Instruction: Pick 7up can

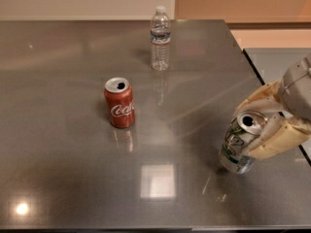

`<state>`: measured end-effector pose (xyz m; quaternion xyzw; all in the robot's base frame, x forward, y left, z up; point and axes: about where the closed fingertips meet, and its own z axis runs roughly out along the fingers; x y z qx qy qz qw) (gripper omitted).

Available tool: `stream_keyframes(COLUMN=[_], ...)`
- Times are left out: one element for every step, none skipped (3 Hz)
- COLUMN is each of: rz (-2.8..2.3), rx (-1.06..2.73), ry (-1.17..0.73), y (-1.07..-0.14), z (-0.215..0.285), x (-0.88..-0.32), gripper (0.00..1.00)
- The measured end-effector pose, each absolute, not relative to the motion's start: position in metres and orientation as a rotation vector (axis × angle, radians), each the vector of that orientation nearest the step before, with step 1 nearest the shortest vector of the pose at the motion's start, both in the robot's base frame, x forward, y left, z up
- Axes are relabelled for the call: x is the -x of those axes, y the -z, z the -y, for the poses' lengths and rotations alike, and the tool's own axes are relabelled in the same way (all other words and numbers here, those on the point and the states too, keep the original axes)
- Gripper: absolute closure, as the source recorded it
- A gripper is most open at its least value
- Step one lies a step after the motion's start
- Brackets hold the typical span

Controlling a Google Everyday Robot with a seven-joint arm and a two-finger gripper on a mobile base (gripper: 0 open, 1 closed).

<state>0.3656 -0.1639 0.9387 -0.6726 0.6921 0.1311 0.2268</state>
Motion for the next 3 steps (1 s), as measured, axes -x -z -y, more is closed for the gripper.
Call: stream_keyframes(rz=[-1.901, -1.877, -1.877], rx=[1.849, 1.854, 1.854], ry=[-0.356, -0.346, -0.346], y=[-0.970, -1.002, -1.002], z=[0.166, 0.165, 0.165], x=[-0.372, -0.380, -0.380], gripper=[1.00, 1.00, 1.00])
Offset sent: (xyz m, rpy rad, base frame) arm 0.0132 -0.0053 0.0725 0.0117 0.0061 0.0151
